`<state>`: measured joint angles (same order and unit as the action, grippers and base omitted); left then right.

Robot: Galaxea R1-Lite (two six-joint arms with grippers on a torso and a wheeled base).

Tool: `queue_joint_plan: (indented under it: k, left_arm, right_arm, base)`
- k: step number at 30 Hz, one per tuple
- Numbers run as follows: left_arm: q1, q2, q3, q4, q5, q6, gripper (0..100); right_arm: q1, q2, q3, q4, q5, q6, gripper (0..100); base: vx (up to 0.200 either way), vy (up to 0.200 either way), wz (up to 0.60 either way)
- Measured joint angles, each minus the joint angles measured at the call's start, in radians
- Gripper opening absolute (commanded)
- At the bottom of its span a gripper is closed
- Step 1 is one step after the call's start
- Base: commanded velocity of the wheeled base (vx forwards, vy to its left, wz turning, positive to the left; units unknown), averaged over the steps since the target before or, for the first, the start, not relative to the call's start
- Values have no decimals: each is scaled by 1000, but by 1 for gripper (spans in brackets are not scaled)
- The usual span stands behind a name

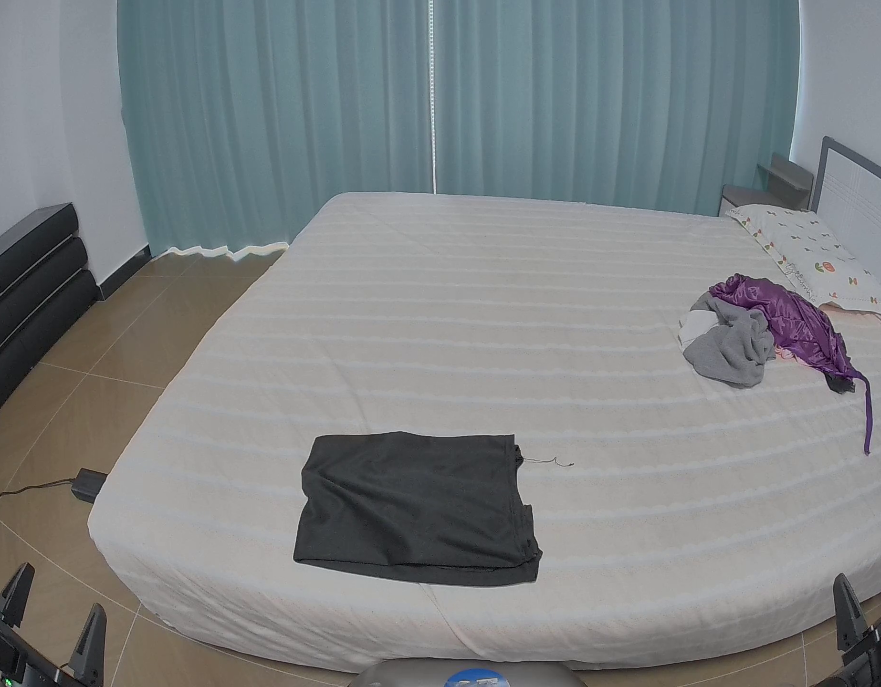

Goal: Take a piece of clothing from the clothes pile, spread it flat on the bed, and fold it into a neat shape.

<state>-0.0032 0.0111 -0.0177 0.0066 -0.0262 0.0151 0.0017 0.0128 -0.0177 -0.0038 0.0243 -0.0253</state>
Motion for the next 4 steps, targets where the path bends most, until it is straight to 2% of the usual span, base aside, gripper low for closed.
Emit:
queue_joint_plan:
  k: [4]
  left_arm:
    - [0, 0, 0, -1, 0, -10, 100]
  right_arm:
    - [1, 0, 0, 0, 0, 0, 100]
  base:
    - [0, 0, 0]
